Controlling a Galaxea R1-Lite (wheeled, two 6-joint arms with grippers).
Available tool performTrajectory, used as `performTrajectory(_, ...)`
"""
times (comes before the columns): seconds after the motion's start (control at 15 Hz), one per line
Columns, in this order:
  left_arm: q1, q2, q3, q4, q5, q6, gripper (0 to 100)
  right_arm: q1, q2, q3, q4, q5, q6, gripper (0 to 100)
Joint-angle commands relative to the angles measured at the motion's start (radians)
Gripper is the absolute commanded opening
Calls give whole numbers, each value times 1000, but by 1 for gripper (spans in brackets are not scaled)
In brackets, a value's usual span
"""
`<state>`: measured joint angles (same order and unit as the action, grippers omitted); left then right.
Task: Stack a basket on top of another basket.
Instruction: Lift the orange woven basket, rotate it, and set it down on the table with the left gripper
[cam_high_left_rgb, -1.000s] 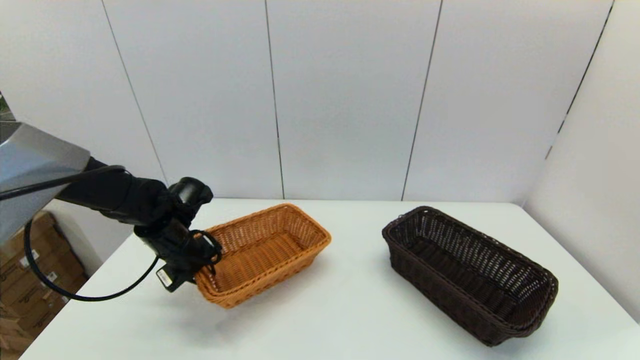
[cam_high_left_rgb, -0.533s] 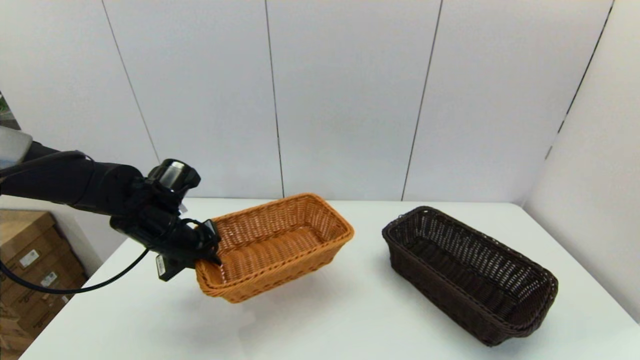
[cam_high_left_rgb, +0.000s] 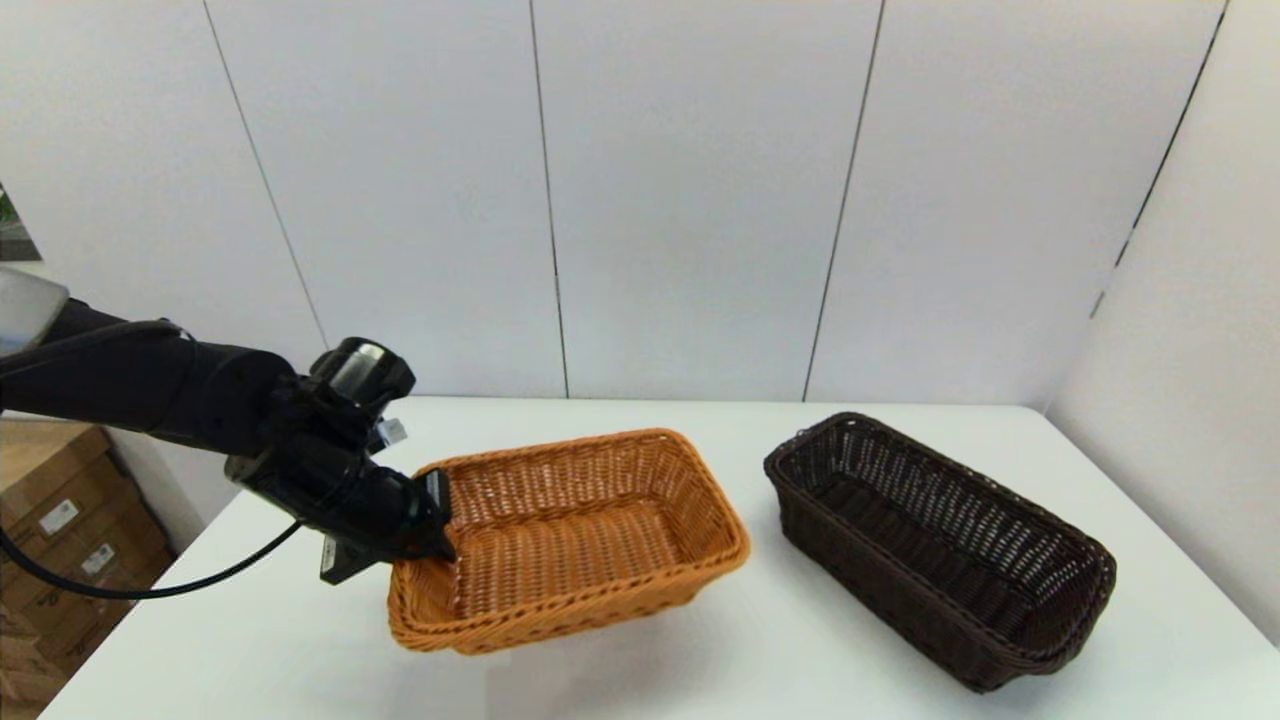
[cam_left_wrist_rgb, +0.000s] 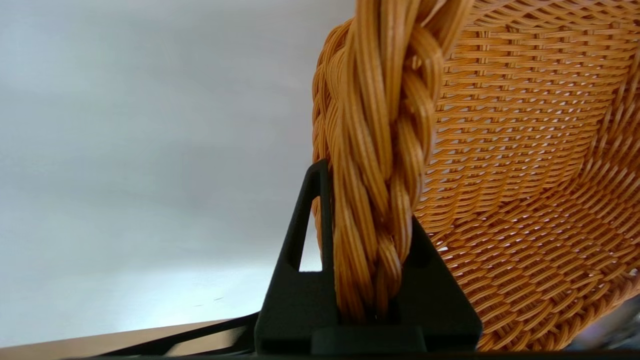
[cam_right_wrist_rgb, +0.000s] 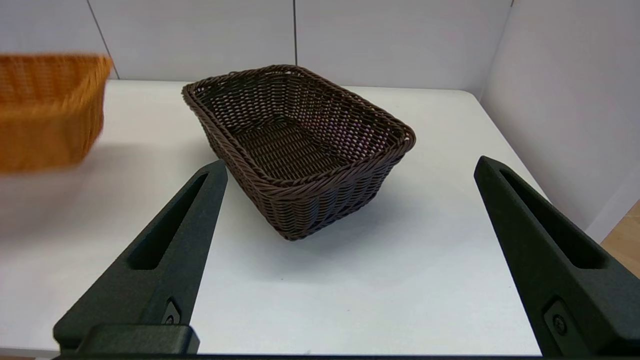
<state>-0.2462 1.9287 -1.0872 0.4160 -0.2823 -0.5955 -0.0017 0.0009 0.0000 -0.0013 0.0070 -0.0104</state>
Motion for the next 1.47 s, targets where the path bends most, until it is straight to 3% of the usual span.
performTrajectory(0.07,-48,4,32,-2,-3,97,0,0,1,2,0,1,0,100)
performTrajectory(0.27,-56,9,26,-13,-26,168,0,0,1,2,0,1,0,100)
performTrajectory(0.73,-56,133,21,-171,-34,161,0,0,1,2,0,1,0,100)
performTrajectory(1.47,-56,223,-91,-190,-84,131,0,0,1,2,0,1,0,100)
